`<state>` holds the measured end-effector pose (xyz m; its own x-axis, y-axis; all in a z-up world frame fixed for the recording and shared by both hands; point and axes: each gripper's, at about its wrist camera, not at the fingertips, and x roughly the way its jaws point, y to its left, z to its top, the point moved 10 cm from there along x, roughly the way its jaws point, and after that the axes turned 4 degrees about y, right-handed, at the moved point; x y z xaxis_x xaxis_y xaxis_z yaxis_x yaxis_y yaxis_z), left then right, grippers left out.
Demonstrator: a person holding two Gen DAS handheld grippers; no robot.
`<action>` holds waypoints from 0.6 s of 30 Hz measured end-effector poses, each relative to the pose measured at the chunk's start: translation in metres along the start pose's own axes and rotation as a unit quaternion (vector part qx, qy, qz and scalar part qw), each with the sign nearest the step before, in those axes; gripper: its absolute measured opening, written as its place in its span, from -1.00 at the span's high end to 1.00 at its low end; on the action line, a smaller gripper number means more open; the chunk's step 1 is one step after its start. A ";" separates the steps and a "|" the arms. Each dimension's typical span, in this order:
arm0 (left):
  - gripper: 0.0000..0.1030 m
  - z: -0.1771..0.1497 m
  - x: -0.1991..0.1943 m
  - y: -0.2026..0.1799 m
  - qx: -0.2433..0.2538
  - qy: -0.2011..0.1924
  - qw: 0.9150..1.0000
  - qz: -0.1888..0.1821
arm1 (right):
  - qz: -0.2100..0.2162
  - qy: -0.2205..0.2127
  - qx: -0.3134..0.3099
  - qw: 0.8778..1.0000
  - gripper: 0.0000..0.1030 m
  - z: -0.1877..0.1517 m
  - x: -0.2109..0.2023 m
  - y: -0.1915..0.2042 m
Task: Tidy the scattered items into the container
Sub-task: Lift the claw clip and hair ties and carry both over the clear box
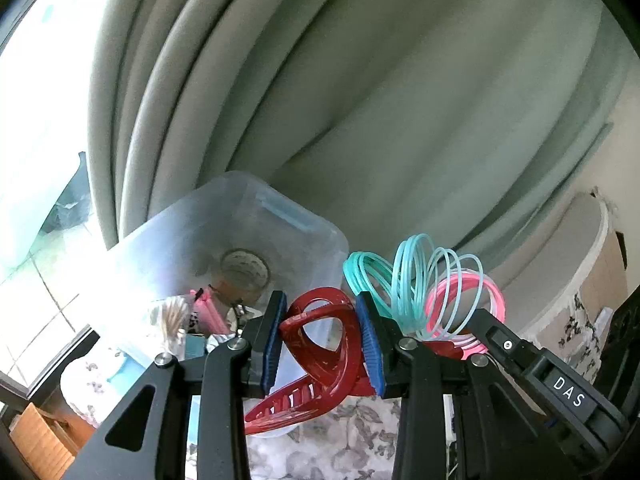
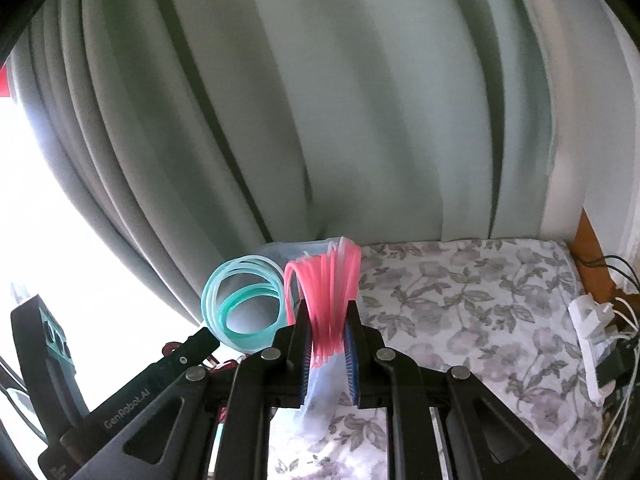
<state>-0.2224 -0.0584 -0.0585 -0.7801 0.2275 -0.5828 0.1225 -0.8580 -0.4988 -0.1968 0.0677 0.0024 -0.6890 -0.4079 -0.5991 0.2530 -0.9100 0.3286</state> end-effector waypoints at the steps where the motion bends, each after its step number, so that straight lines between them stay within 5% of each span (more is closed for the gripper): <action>1: 0.28 0.001 0.000 0.003 -0.003 0.000 1.000 0.001 | 0.000 0.002 -0.003 1.000 0.69 0.001 0.004 0.001; 18: 0.28 0.011 -0.009 0.056 -0.046 0.000 0.999 0.015 | 0.007 0.039 -0.035 0.999 0.69 -0.006 0.048 0.036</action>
<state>-0.2148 -0.1136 -0.0742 -0.7748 0.2029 -0.5988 0.2014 -0.8186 -0.5379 -0.2168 0.0146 -0.0189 -0.6306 -0.4221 -0.6513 0.3110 -0.9063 0.2863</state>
